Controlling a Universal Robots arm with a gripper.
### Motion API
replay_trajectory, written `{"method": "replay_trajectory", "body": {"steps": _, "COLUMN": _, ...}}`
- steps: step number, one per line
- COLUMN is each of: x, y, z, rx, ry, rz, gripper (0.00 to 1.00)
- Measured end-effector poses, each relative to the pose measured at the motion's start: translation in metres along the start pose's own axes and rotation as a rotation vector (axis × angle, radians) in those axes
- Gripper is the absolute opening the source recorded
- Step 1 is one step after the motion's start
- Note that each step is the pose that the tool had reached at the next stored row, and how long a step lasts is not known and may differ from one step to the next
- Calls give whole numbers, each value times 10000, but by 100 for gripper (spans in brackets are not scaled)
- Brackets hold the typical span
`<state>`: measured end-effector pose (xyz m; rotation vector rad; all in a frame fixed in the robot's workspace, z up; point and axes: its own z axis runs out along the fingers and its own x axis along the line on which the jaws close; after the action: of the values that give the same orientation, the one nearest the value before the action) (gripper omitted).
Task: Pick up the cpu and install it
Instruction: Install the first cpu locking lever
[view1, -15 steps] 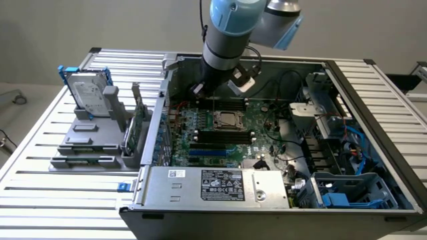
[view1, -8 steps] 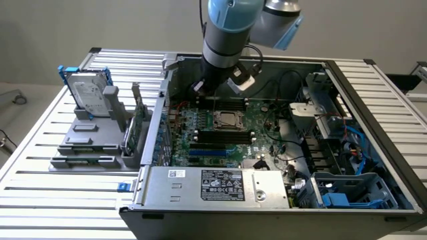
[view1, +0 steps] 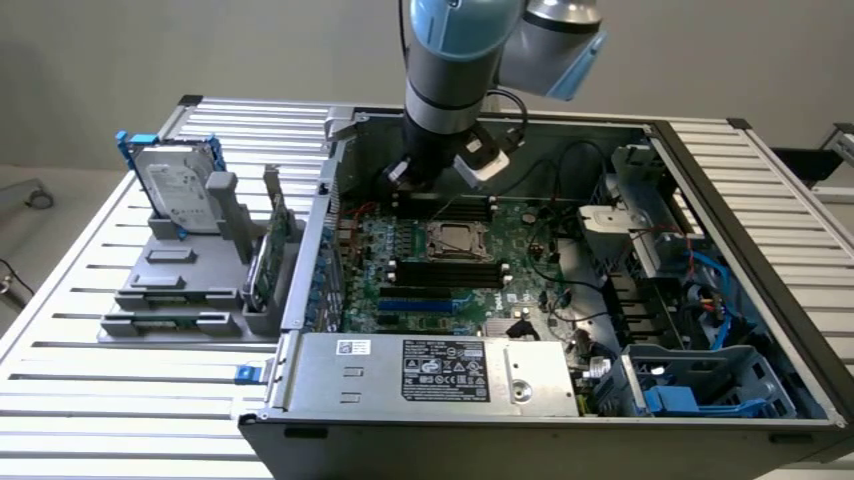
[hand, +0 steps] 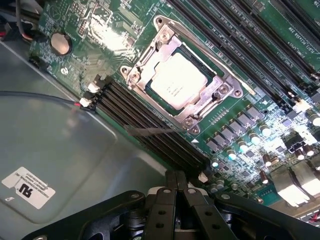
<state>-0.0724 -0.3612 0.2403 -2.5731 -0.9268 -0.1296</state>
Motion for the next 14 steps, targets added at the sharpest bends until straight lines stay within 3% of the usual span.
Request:
{"method": "replay_trajectory", "body": {"steps": 3, "x": -2, "y": -2, "z": 3, "rx": -81, "ry": 70, "rz": 105, "gripper": 11}}
{"method": "replay_trajectory", "body": {"steps": 14, "x": -2, "y": -2, "z": 3, "rx": -86, "ry": 75, "rz": 113, "gripper": 11}}
